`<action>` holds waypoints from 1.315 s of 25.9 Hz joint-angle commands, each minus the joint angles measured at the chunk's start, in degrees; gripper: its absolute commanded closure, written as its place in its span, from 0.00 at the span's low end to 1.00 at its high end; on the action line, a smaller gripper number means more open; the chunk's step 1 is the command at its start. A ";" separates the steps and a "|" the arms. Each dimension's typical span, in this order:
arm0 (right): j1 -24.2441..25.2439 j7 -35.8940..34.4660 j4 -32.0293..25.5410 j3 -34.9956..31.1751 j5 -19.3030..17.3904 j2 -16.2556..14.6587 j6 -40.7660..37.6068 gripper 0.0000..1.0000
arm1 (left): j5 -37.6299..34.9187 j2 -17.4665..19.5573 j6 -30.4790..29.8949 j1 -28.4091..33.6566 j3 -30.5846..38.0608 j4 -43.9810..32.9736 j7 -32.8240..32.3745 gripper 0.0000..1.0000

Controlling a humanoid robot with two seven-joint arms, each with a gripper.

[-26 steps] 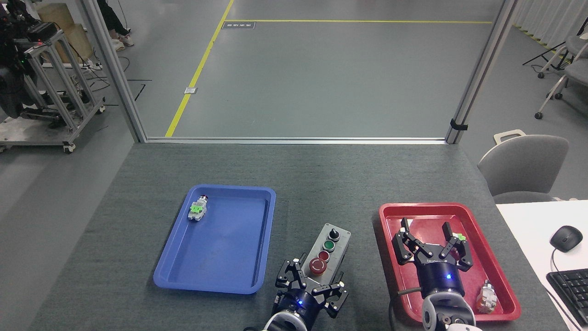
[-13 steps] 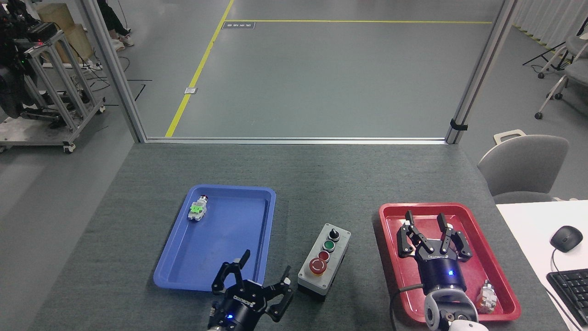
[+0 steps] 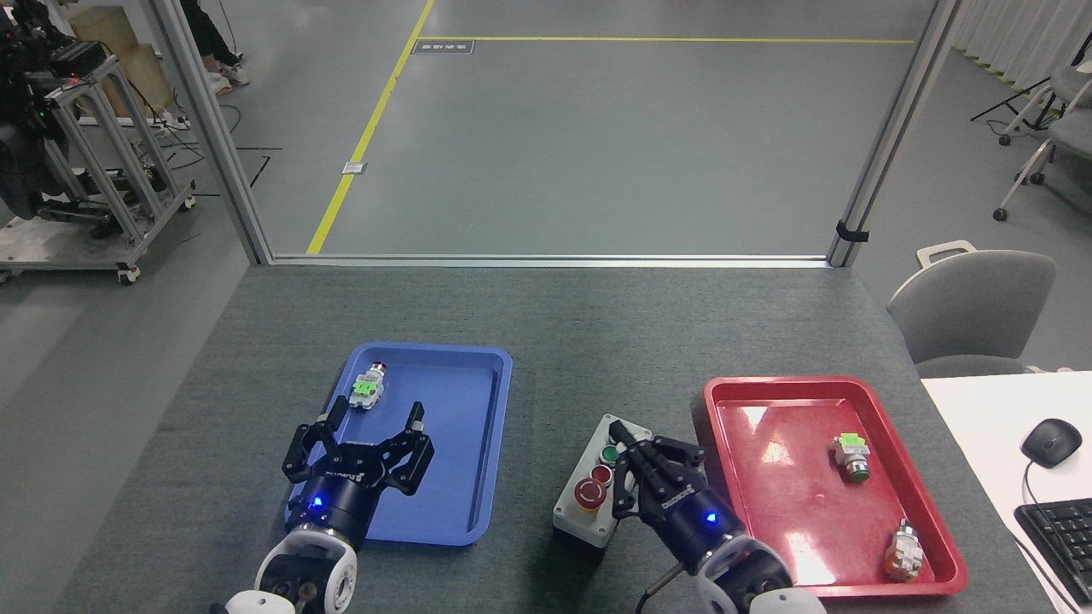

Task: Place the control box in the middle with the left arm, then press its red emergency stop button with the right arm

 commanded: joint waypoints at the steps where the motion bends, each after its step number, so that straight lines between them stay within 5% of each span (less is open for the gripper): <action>1: -0.06 0.13 2.96 5.71 2.18 0.17 1.97 1.00 | 0.34 -0.12 0.21 -2.53 2.23 3.29 0.15 0.02; 14: 0.11 0.13 6.65 6.15 2.26 0.78 3.91 1.00 | 1.48 0.31 -9.55 -5.34 7.68 7.68 0.32 0.01; 18: 0.29 0.04 7.97 6.24 2.26 0.78 5.40 1.00 | 1.48 -3.38 -9.37 -5.08 12.69 7.42 1.73 0.01; 27: 0.55 -0.49 10.26 5.71 1.47 1.22 5.58 1.00 | 1.48 -3.82 -9.81 -4.99 12.87 7.24 1.82 0.01; 29: 0.55 -0.58 6.21 5.01 0.94 0.96 5.75 0.67 | 1.48 -3.90 -9.81 -4.90 12.78 7.24 1.82 0.01; 31: 0.47 -0.58 1.29 -0.97 -0.02 0.87 5.58 0.00 | 1.48 -3.90 -9.90 -4.73 12.69 7.15 1.82 0.01; 34: -0.50 -0.14 -2.14 -9.41 -2.75 1.13 5.05 0.00 | 1.48 -3.82 -9.90 -4.29 12.69 7.07 1.82 0.01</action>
